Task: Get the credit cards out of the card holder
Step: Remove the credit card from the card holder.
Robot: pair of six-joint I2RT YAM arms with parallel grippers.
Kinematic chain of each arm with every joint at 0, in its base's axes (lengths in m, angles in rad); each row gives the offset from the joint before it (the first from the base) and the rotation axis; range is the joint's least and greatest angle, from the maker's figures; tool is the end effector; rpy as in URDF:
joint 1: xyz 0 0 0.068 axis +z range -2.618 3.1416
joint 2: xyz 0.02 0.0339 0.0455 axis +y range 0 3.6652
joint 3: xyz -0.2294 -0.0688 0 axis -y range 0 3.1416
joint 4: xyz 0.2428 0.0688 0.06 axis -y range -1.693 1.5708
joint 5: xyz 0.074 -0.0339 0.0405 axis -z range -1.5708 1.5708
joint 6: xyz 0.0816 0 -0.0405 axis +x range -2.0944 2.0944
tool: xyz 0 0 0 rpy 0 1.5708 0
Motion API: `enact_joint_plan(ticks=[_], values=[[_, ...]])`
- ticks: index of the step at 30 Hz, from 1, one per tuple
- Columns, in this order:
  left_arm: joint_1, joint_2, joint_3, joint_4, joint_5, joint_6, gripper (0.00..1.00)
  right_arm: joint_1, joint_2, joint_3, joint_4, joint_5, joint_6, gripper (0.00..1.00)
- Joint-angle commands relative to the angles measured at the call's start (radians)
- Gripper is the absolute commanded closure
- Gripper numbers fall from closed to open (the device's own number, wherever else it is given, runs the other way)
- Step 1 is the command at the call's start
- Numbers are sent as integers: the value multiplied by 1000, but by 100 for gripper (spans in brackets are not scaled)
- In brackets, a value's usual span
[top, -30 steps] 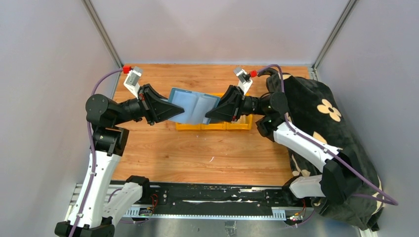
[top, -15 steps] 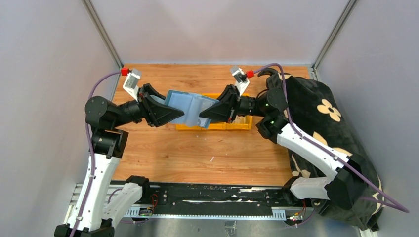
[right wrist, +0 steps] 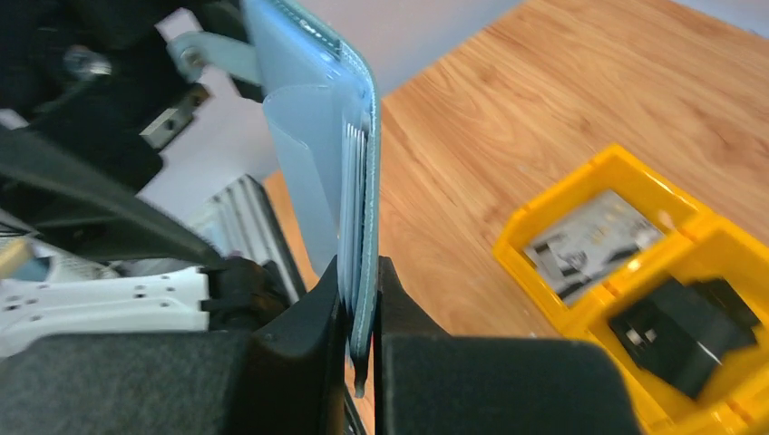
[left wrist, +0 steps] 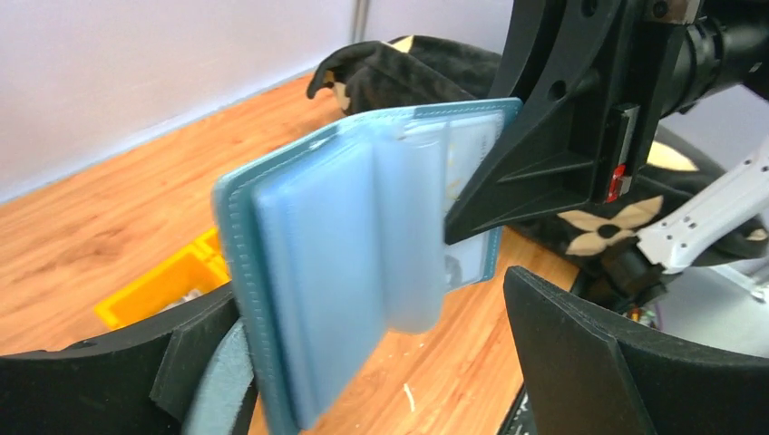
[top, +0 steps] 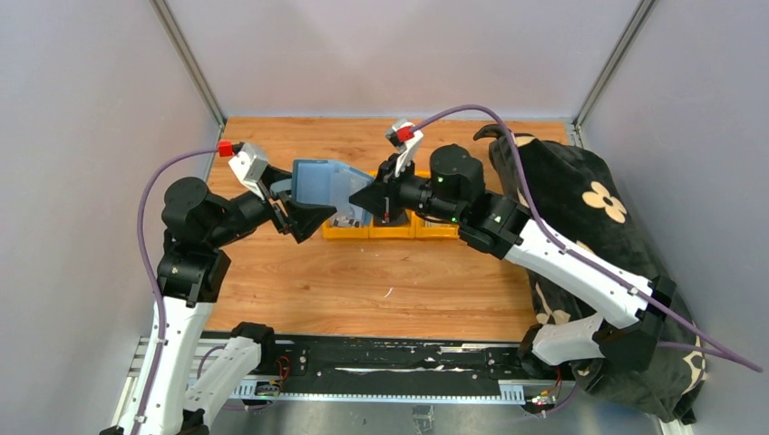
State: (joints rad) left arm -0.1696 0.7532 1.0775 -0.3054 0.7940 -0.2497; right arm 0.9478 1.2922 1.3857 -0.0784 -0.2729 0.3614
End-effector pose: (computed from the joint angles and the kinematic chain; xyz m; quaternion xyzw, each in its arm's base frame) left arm 0.1822 -0.0902 0.4071 0.2499 0.6565 -0.4019 0.5875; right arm 0.1838 0.2935 0.4188 -0.2937 0.6375 0.5054 0.5018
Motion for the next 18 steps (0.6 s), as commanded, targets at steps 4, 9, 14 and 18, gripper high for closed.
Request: enact_joint_plan(ticks=[4,9,14,18], values=[[-121,-58,-76,-37,-172,199,0,152,115,177,-225,366,-120,100],[-179,-75,-103,-90,-324,326,2,176,138,198,-224,348,-125,100],[-179,-107,-116,-97,-407,385,15,176,97,153,-180,301,-114,100],[-179,-101,-134,-33,-433,324,21,179,117,175,-167,218,-73,100]])
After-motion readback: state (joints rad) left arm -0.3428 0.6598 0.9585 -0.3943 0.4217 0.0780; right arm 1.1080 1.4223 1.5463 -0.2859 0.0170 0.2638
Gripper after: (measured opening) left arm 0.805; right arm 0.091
